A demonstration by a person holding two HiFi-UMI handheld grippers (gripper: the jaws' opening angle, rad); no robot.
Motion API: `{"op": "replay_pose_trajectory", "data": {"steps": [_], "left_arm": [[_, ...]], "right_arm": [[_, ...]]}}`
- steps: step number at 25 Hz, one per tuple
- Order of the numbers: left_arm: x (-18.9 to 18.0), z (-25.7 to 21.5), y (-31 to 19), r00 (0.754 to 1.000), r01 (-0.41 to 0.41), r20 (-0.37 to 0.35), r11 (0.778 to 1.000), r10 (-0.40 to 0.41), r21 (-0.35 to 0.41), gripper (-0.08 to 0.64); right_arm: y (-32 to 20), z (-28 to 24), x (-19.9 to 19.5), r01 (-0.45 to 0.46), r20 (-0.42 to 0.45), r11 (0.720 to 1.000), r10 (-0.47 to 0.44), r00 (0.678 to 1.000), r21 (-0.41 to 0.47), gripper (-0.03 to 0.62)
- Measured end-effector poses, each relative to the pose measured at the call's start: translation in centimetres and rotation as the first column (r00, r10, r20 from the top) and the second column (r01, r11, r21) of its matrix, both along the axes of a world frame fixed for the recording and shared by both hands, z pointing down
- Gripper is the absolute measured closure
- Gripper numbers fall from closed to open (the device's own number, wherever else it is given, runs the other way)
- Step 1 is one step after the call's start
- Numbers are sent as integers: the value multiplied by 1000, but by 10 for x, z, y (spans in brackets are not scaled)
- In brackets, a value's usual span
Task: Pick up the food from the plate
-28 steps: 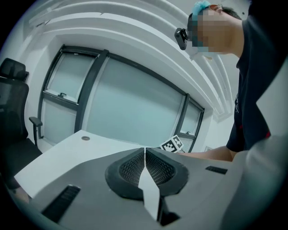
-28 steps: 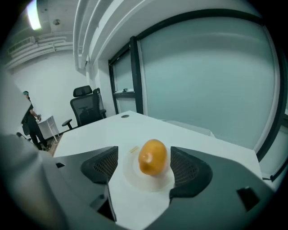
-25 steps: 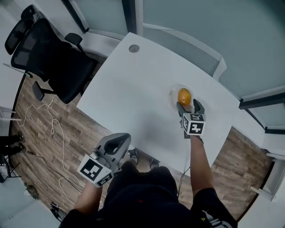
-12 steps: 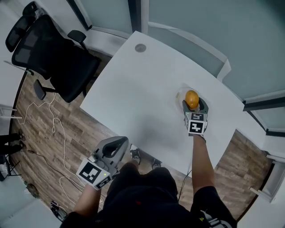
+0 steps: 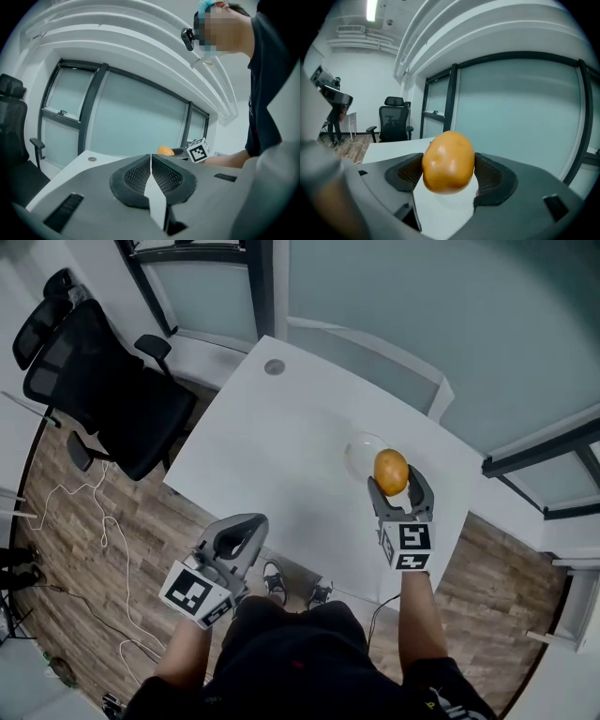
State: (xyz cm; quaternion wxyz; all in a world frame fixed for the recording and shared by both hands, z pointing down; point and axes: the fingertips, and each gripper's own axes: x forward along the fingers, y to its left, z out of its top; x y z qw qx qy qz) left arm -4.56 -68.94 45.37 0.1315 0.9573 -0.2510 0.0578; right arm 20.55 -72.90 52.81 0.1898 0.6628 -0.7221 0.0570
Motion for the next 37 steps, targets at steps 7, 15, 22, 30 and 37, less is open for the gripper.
{"op": "replay_pose_trajectory", "data": {"steps": [7, 15, 22, 30, 37], "left_arm": [[29, -63, 29, 998, -54, -30, 990, 58, 133, 530], [61, -104, 62, 994, -97, -37, 972, 108, 212, 530], [71, -120, 73, 991, -107, -57, 964, 125, 241, 530], [65, -119, 70, 992, -95, -53, 964, 111, 247, 530], [58, -118, 63, 993, -91, -48, 964, 106, 251, 529]], "right_arm": [[85, -116, -8, -7, 55, 980, -4, 998, 198, 238], [165, -203, -4, -19, 19, 935, 13, 1000, 353, 238], [185, -218, -3, -28, 21, 924, 22, 1000, 381, 238], [172, -217, -8, -9, 19, 925, 2, 1000, 381, 238], [158, -214, -14, 2, 21, 927, -11, 1000, 375, 239]]}}
